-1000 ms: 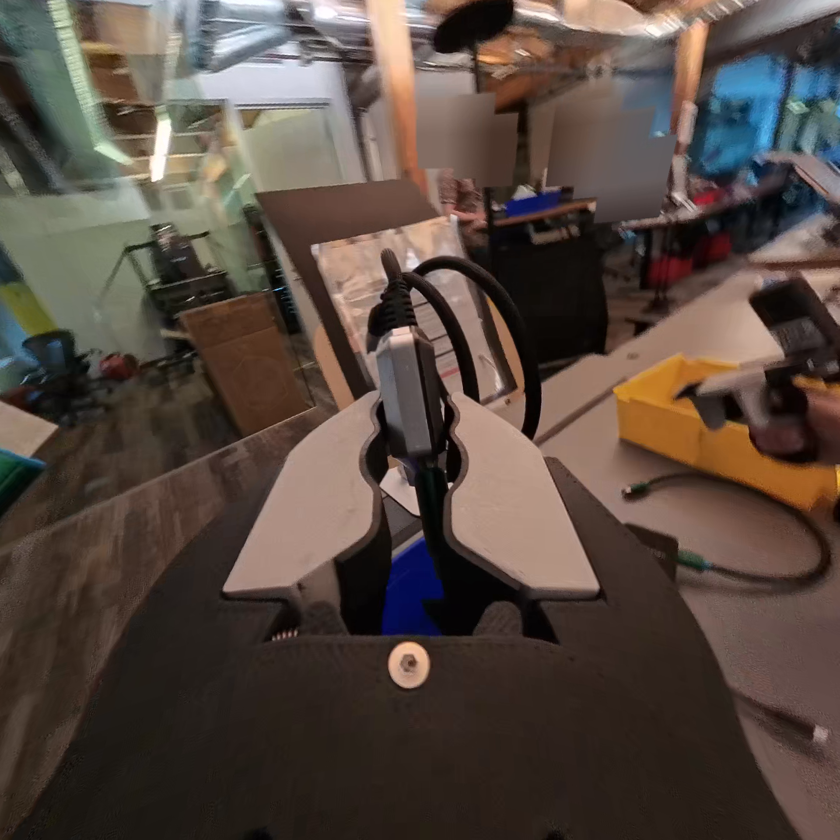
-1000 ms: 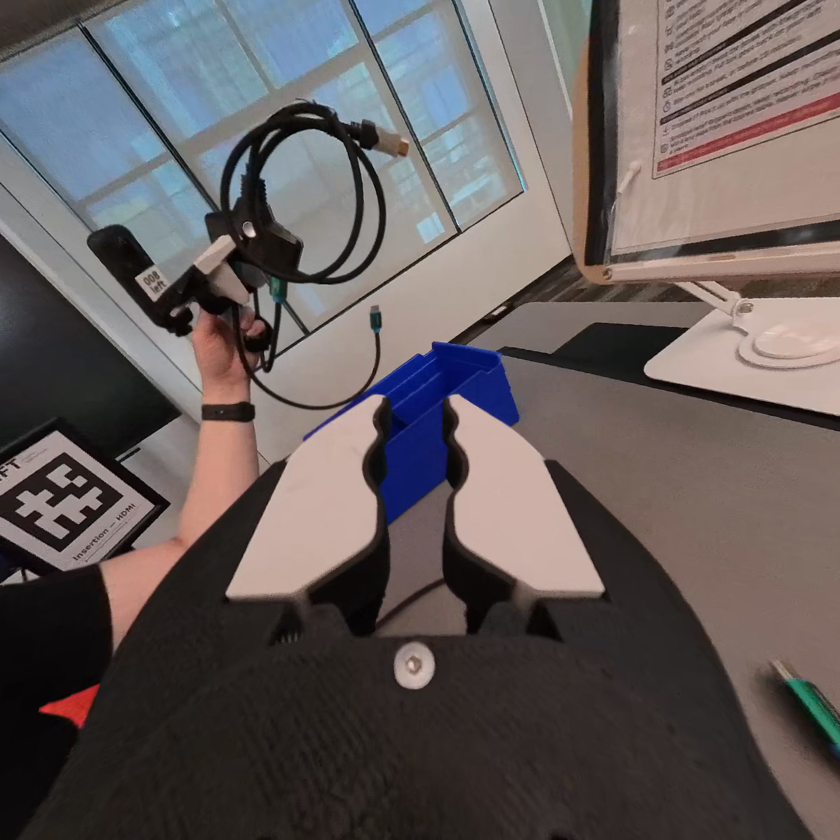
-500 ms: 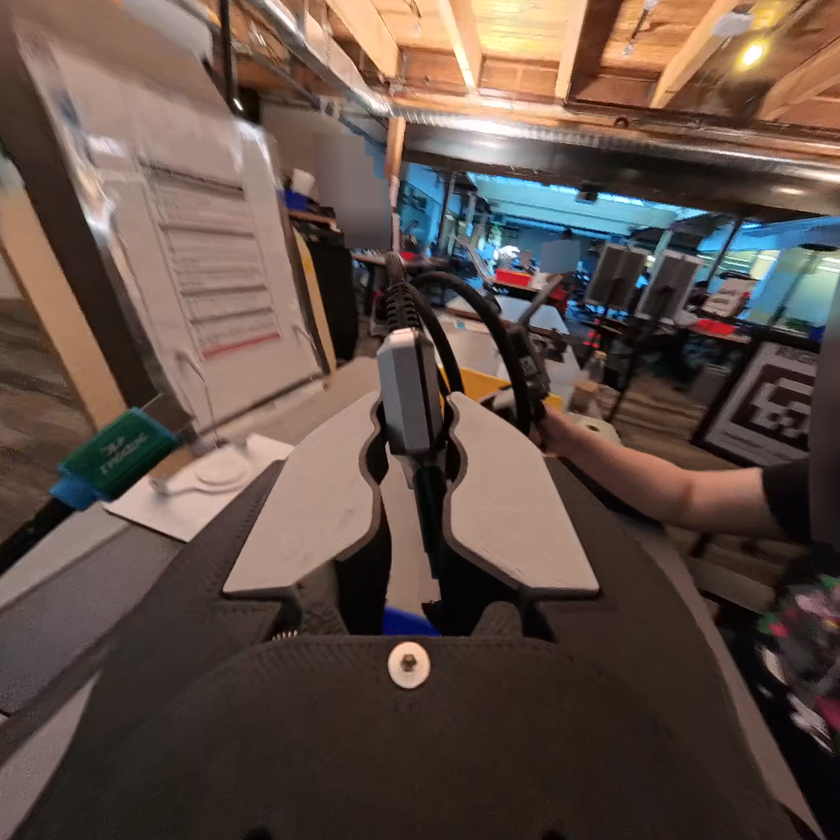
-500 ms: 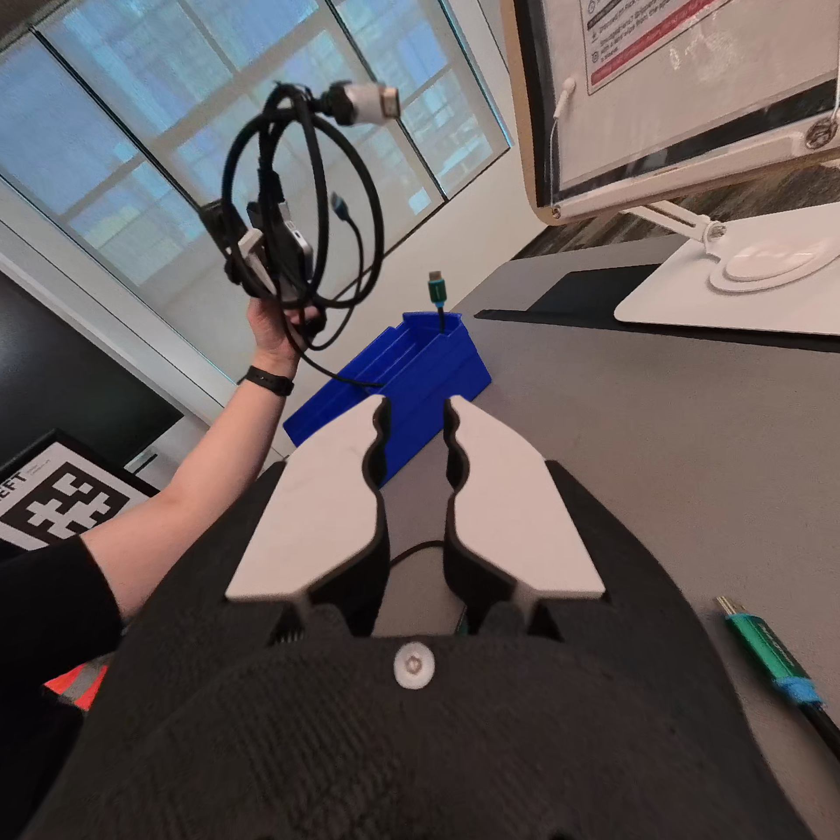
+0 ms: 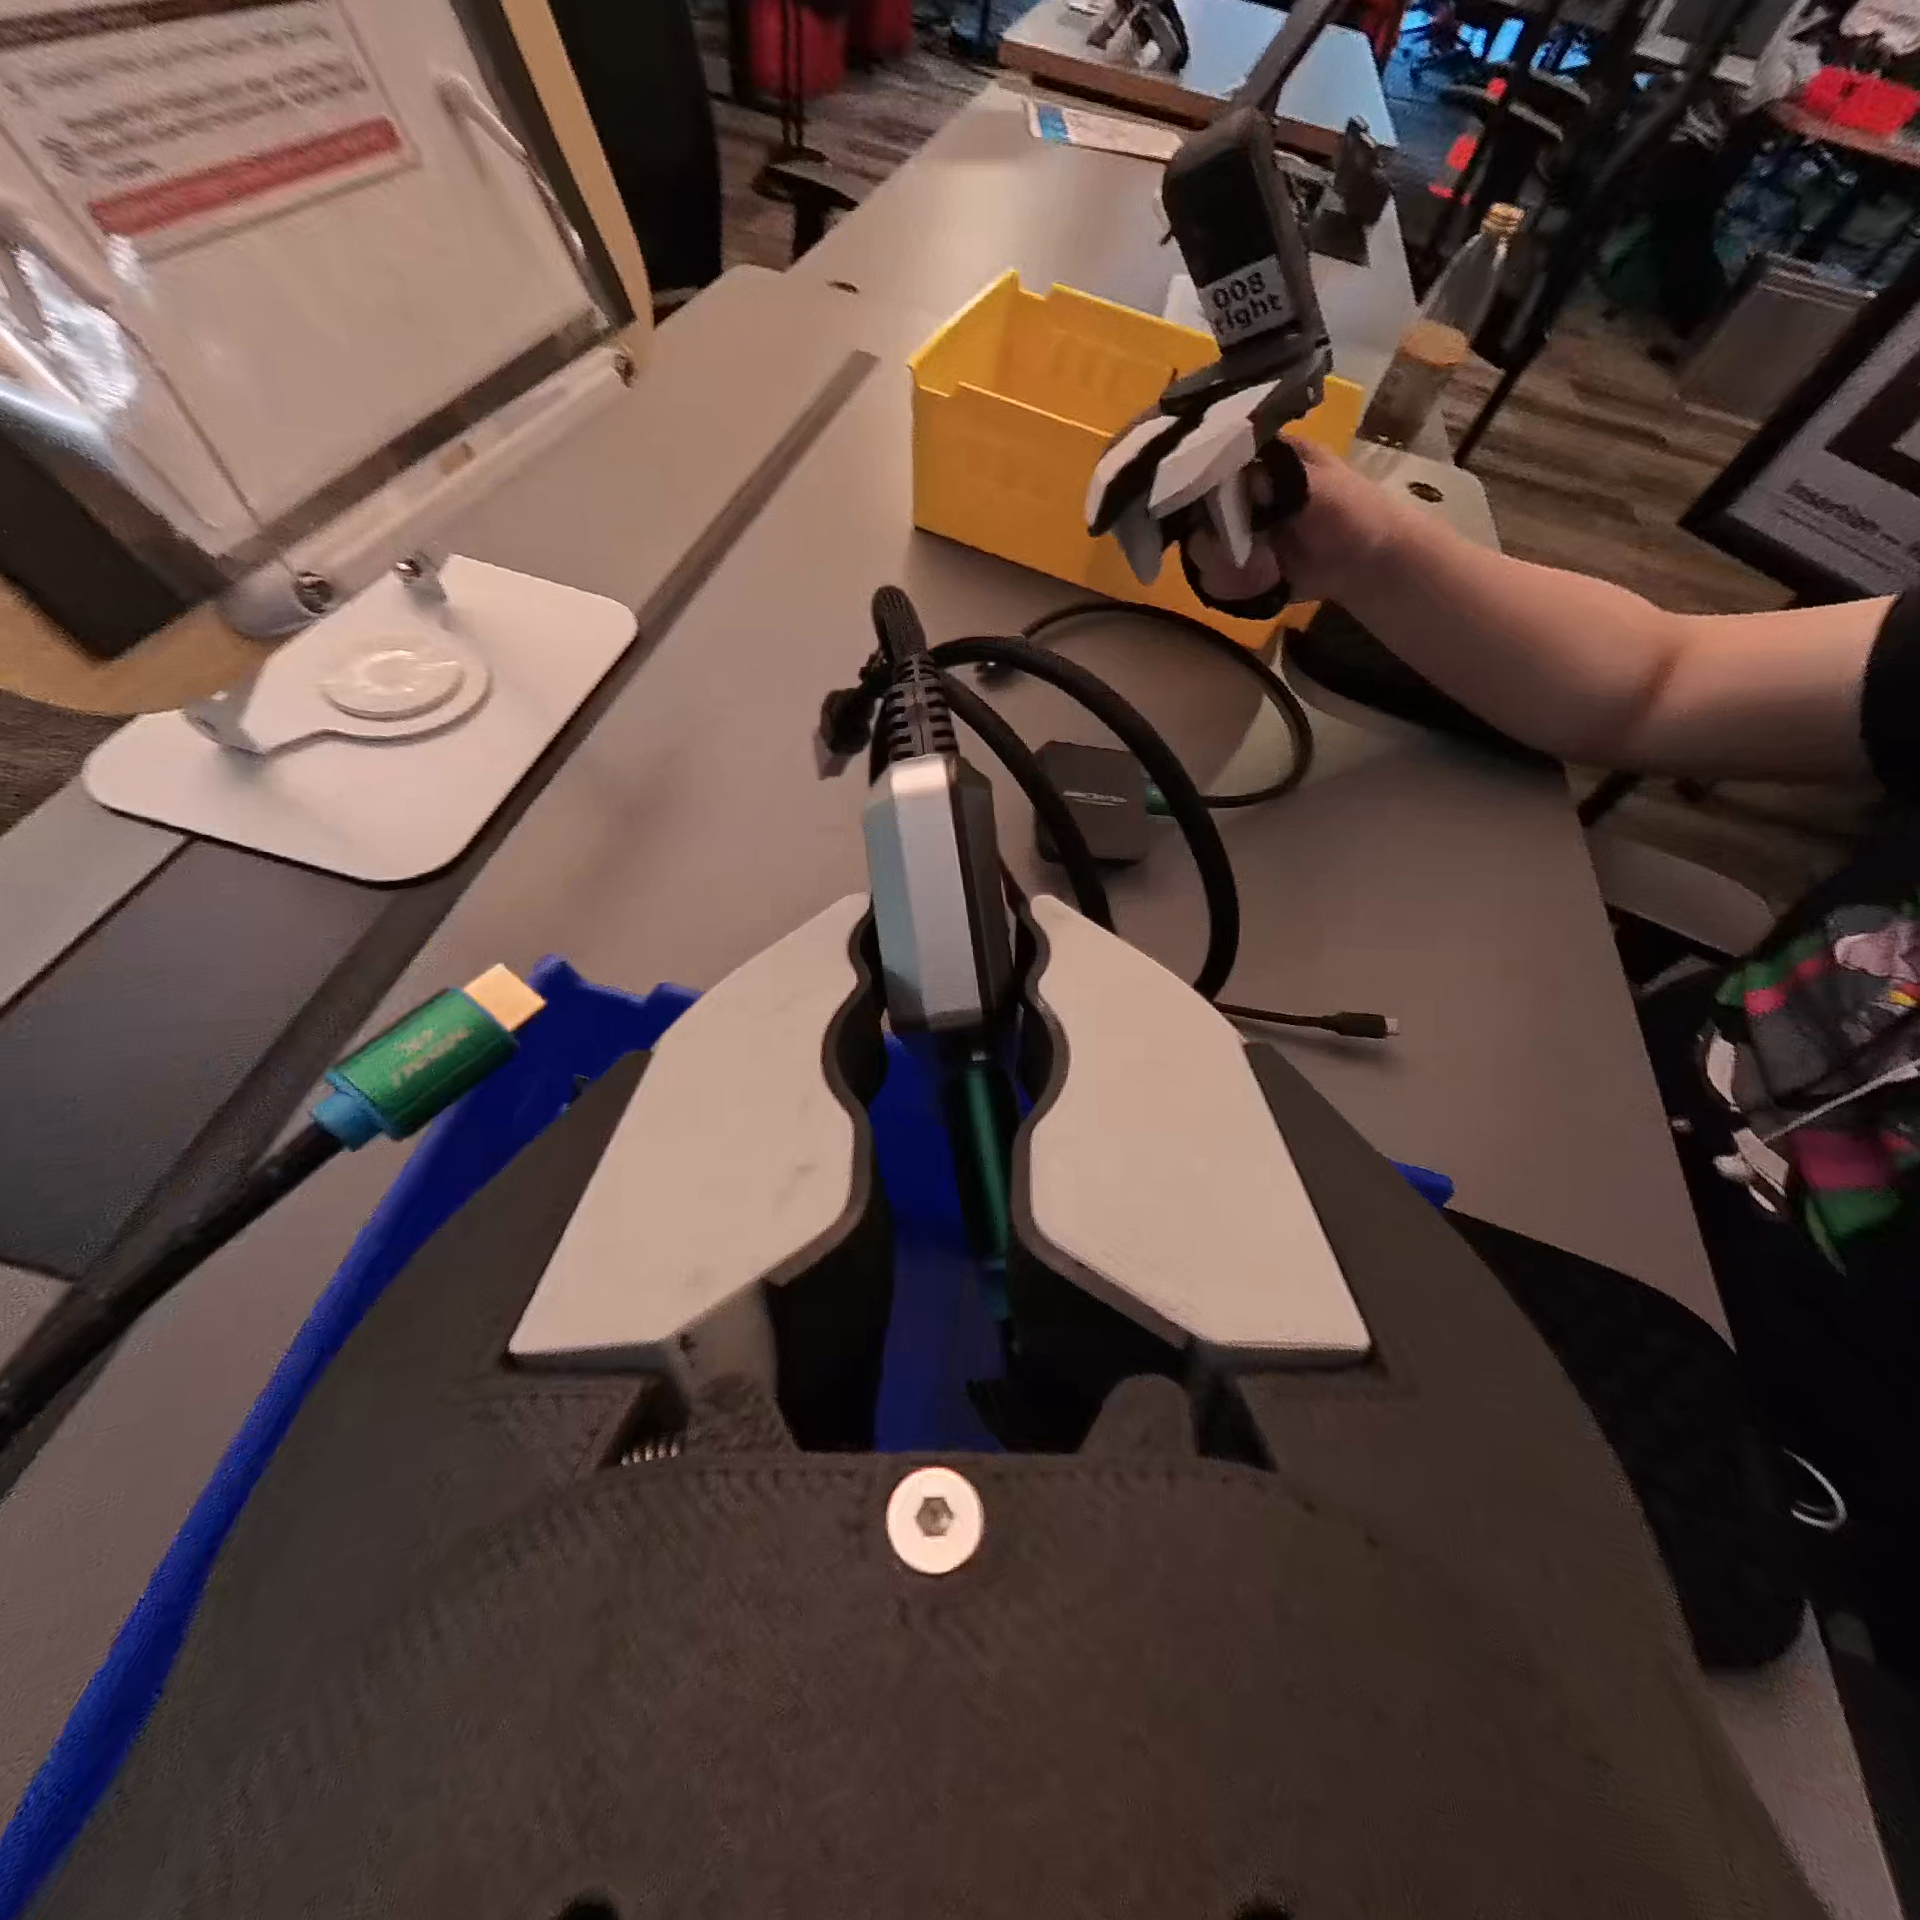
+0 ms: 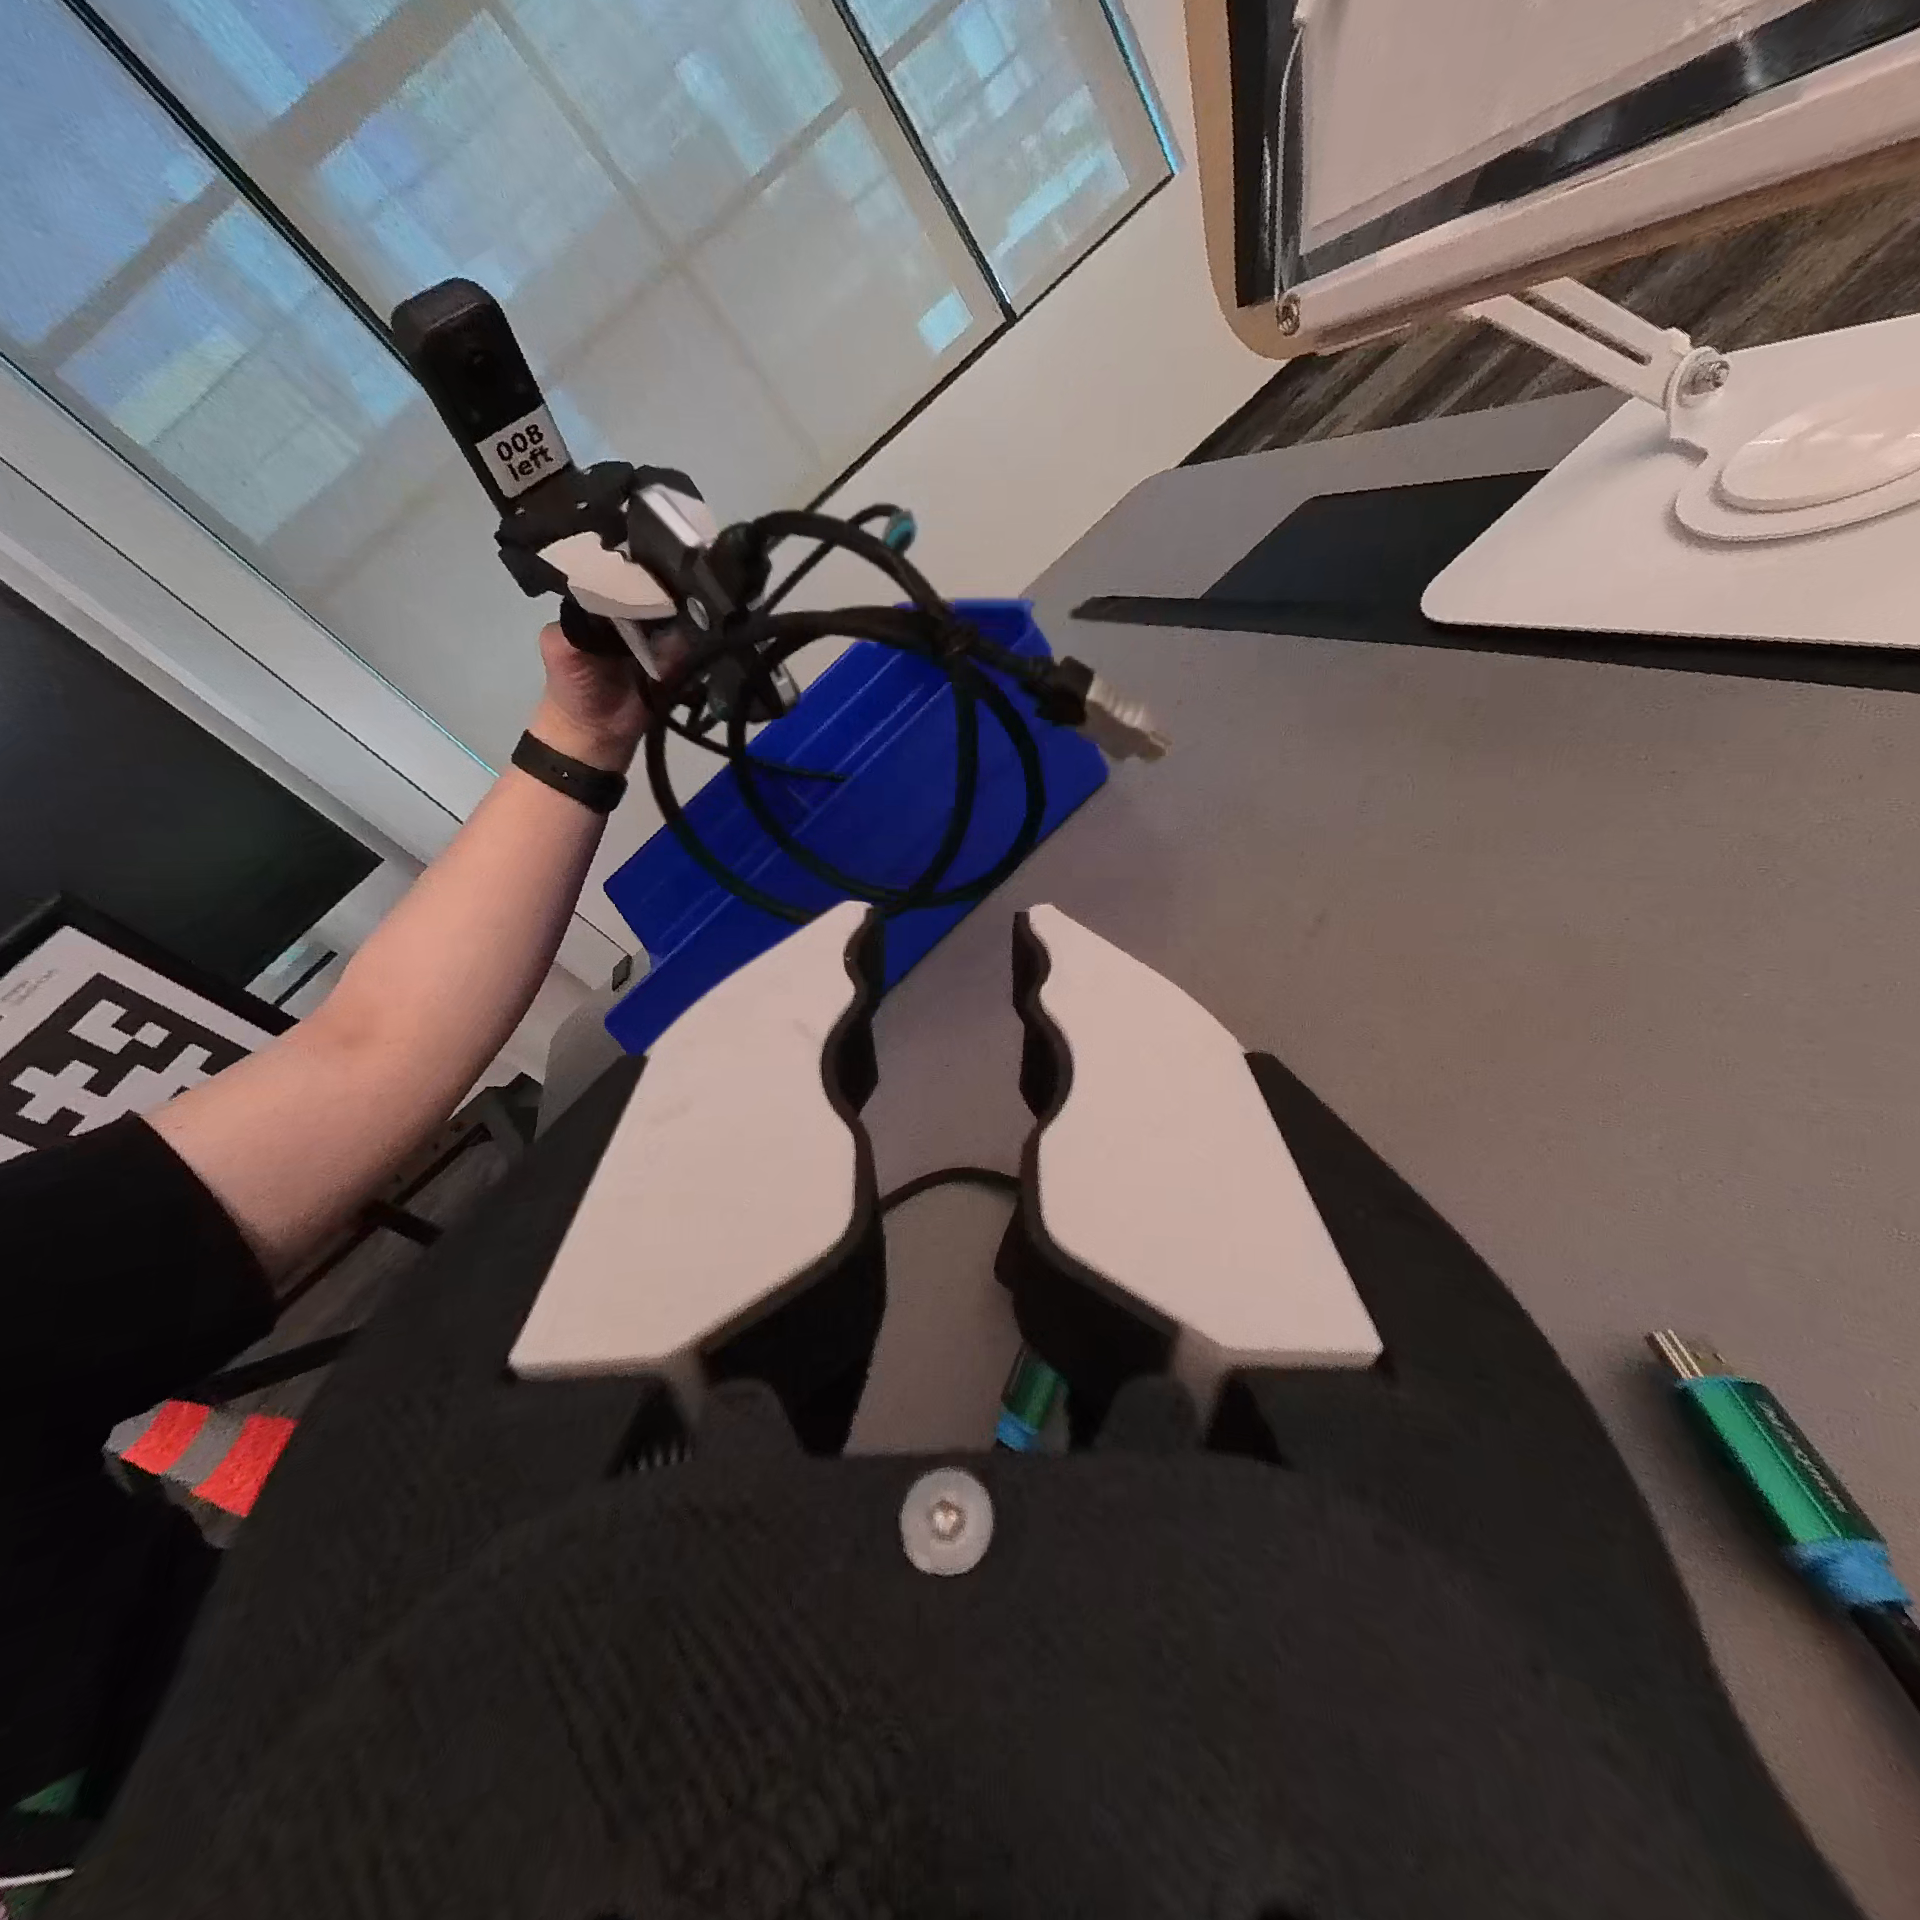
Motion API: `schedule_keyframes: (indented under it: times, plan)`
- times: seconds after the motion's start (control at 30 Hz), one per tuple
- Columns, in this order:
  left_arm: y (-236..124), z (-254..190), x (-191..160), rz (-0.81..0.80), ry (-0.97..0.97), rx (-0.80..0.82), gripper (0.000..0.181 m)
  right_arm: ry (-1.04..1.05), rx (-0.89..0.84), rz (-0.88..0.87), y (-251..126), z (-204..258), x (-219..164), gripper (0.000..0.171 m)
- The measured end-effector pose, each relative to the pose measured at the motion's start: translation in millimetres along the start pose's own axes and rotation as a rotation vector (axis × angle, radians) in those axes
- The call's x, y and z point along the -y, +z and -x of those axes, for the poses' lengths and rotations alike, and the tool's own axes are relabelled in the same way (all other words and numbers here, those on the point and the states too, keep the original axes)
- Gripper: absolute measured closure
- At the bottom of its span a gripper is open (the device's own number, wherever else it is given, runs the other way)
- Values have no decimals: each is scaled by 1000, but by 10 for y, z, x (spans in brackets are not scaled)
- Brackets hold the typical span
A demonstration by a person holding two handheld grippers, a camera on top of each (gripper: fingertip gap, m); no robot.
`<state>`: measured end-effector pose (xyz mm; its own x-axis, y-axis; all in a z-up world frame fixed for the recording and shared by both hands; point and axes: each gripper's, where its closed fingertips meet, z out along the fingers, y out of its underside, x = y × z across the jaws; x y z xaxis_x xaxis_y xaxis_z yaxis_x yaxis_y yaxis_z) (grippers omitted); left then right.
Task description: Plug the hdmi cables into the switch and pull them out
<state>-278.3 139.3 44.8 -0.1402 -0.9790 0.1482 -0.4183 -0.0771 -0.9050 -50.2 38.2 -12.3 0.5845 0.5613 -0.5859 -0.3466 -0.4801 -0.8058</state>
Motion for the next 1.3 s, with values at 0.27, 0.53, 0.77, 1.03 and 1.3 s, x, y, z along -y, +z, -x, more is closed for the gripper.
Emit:
schedule_keyframes:
  times: [0.27, 0.53, 0.77, 1.03, 1.3]
  plan:
    - [108, 85, -56, -25, -46, 16, 160, 10, 6, 22, 43, -27, -78, 146]
    - [-162, -8, 249, -240, -20, -27, 161, -86, -4, 36, 145, 39, -159, 133]
    - [-402, -131, 345, -372, -17, -84, 161, -298, 49, -133, 747, 445, 328, 104]
    - [-392, -192, 333, -378, -9, -118, 160, -190, 259, 42, 1656, 609, 323, 127]
    - [-910, -56, 654, -628, 33, -17, 146, -462, 156, 14, 1321, 779, 756, 164]
